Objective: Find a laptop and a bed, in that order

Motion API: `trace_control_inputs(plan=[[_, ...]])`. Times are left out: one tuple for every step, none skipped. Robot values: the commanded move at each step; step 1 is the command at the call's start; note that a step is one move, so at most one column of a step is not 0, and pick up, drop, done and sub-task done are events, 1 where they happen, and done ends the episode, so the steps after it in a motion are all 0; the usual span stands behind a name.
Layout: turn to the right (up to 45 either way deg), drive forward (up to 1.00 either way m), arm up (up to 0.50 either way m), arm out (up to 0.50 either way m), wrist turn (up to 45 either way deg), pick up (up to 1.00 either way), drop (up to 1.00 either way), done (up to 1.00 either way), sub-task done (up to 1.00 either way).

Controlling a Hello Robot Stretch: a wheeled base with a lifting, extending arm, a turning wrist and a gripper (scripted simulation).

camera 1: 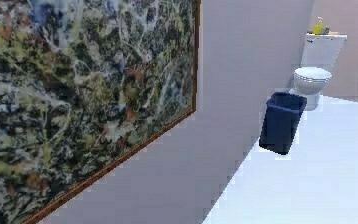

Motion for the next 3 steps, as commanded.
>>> trace_control_inputs(plan=[[45.0, 0.00, 0.00, 0.00, 0.0, 0.00, 0.00, 0.00, 0.00], [0.0, 0.75, 0.00, 0.00, 0.0, 0.00, 0.00, 0.00, 0.00], [45.0, 0.00, 0.00, 0.00, 0.0, 0.00, 0.00, 0.00, 0.00]])
